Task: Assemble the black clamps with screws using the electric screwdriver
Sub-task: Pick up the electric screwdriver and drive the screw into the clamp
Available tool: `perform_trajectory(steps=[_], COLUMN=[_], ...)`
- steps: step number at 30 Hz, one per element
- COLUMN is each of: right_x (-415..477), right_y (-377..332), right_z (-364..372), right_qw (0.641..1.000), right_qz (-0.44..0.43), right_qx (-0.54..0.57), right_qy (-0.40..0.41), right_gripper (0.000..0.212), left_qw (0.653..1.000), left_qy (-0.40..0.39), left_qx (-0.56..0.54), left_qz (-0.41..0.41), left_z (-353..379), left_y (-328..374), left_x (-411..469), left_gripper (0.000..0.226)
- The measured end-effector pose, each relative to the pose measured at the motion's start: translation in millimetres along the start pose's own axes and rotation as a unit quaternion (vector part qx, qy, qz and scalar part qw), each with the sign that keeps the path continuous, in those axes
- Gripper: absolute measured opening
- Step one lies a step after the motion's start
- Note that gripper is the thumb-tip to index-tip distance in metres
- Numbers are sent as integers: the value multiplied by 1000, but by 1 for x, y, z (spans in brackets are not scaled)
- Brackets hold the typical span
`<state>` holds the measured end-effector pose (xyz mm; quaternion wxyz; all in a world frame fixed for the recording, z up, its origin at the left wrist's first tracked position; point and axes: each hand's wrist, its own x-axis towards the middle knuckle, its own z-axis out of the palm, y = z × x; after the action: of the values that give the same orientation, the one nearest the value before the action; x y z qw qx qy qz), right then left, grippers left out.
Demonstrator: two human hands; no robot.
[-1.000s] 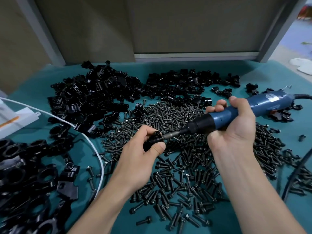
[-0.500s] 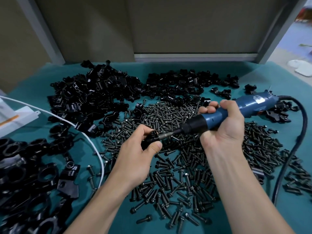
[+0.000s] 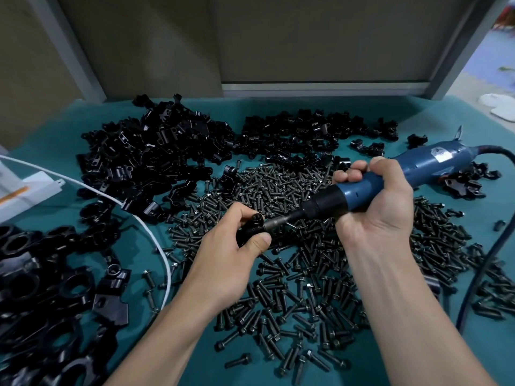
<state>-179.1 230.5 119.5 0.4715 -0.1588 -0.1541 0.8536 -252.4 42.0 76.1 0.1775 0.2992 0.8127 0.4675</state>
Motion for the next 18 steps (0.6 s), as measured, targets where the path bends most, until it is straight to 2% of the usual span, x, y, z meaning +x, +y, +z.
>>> perform_trajectory(steps=[18], right_x=[-2], right_y=[1], right_z=[0], right_qw=[1000], right_qz=[-1], right_qx=[-6], right_qy=[6], right_gripper=[16], left_qw=[1000], left_qy=[-4], left_qx=[9], left_qz=[2], left_z=[1], left_y=[0], left_x=[-1], left_gripper=[18])
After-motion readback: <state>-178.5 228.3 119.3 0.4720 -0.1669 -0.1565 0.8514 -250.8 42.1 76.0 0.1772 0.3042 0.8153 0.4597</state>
